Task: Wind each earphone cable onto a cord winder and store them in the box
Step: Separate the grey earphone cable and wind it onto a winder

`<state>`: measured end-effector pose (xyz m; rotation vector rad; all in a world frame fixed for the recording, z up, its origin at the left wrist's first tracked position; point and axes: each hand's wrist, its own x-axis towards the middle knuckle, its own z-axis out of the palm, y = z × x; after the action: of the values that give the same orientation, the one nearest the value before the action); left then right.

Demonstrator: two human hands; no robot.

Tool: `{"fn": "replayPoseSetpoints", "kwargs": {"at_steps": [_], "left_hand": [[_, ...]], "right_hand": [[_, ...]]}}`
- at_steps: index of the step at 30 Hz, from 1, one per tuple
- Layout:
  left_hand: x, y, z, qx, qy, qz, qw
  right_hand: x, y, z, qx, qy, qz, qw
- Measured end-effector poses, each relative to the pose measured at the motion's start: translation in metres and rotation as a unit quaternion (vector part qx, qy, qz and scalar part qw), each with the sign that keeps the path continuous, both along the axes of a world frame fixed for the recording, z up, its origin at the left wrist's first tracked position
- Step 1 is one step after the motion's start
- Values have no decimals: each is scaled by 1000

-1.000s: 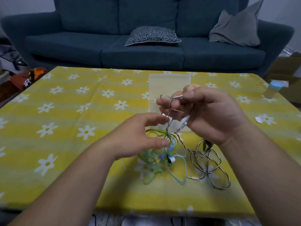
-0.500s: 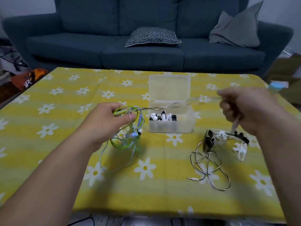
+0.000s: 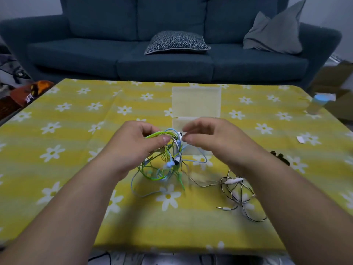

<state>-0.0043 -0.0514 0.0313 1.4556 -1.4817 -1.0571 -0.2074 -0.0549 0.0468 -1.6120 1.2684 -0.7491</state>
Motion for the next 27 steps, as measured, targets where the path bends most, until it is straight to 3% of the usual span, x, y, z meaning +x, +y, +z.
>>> {"fn": "replayPoseSetpoints", "kwargs": {"at_steps": [2,6,8,13,19,22,24,27], "left_hand": [[-2,0,0,-3,-5,10,1000],[-3,-1,-1,-3,-15,31,999],[-2,-1,0,-3,-21,47,999],[-2,1,2,5,-21,47,999],[-2,2,0,8,-43,34,998],[1,1,-2,-37,-119,38,991],[0,1,-2,-49,-160,37,985],[-3,1,1,-36,-118,50,991]], "right_hand": [[15,4,-4,-1,-18,6,1000],[28,6,-17,-107,107,-109,982],[30,6,-14,-156,127,-144,969],[35,10,-17,-92,102,-98,986],[32,5,-18,-68,142,-78,985],[26,3,-5,-38,94,-92,991],[27,4,2,7,-1,-85,996],[28,6,8,59,-92,-95,989]]}}
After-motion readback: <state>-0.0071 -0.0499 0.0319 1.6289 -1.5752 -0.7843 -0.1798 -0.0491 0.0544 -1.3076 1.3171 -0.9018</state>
